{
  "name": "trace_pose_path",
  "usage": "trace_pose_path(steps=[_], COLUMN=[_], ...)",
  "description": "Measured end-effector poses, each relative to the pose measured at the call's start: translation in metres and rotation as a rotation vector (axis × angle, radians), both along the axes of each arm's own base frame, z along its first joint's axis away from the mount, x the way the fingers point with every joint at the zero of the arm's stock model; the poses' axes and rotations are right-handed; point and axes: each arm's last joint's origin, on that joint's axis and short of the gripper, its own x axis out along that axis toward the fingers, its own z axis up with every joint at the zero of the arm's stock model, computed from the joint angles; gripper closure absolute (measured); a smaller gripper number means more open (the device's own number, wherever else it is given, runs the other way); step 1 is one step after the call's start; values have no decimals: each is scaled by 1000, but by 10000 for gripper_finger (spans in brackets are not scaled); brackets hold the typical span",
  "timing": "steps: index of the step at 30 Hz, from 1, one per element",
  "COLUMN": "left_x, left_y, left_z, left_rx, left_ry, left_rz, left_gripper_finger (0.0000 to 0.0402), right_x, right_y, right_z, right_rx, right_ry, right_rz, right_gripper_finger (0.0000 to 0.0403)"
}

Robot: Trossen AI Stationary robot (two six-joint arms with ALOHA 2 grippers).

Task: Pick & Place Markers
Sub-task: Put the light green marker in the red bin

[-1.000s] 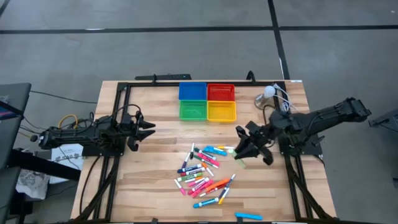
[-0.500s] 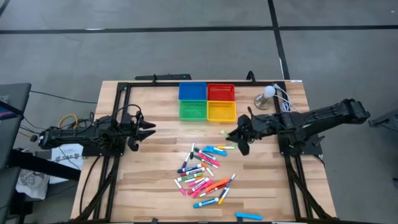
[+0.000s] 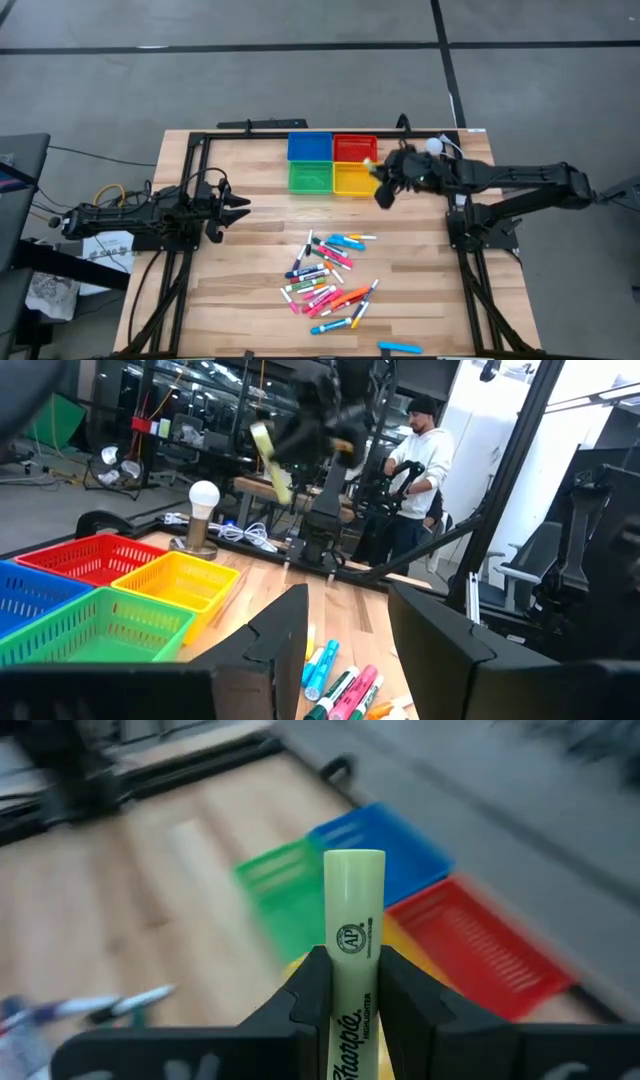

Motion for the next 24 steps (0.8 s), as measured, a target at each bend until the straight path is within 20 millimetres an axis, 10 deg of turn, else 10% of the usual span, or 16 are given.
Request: trace_pose_path(steps=[13,24], left_x=[0,0], left_y=[0,0], left_z=[1,2], left_rx=[0,1], left_ry=[-9,-16], left_rz=[1,0], left_gripper_finger=[260,260], right_x=[12,69], right_y=[-61,-141], right_z=[36,-29], right_rx=[-310,-258], right_ry=[138,463], right_rz=[-133,41], right_gripper_finger=[353,352])
